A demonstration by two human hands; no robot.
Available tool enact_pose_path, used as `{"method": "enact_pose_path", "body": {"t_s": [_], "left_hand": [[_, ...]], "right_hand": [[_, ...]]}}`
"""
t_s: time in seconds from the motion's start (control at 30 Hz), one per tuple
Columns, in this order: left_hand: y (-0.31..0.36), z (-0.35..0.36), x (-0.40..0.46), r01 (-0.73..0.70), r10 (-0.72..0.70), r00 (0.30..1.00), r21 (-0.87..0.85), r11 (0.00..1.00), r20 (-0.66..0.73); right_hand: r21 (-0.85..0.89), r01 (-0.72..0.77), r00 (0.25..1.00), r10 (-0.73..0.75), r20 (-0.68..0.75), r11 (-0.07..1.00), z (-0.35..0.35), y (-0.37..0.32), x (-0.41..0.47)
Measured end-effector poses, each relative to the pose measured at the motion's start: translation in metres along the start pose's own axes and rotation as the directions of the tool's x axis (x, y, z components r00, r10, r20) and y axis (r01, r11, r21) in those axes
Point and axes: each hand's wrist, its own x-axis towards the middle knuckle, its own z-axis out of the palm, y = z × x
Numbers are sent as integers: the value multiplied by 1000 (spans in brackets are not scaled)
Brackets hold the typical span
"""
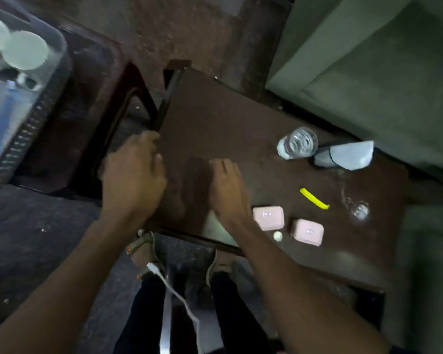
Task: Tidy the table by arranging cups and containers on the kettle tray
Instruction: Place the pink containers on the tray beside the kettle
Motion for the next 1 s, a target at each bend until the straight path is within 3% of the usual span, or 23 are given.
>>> {"method": "enact_pose_path", "body": {"t_s": [0.07,0.27,0.37,0.6,0.7,0.83,1.0], "left_hand": [[39,45,-10,-64,61,984,10,998,168],[111,160,-49,-305,189,854,172,937,485],[129,202,-67,-387,202,804,236,891,559],[135,249,-82,-461,184,784,356,813,593],[139,254,-83,-460,163,784,386,799,598],[148,255,-78,-437,170,799,363,823,577],[158,238,-61,-381,229,870,300,875,436]], "right_hand": [[-40,-162,987,161,-25,986,-14,66,-29],[-80,-388,919,380,-101,918,-51,198,-101],[-138,-348,937,344,-58,927,-51,236,-121],[-42,-135,988,138,72,990,-26,236,-109],[-5,-112,985,111,134,994,-17,228,-102],[59,-148,984,141,105,987,-14,223,-100],[128,-133,990,127,55,983,-30,217,-75]]}}
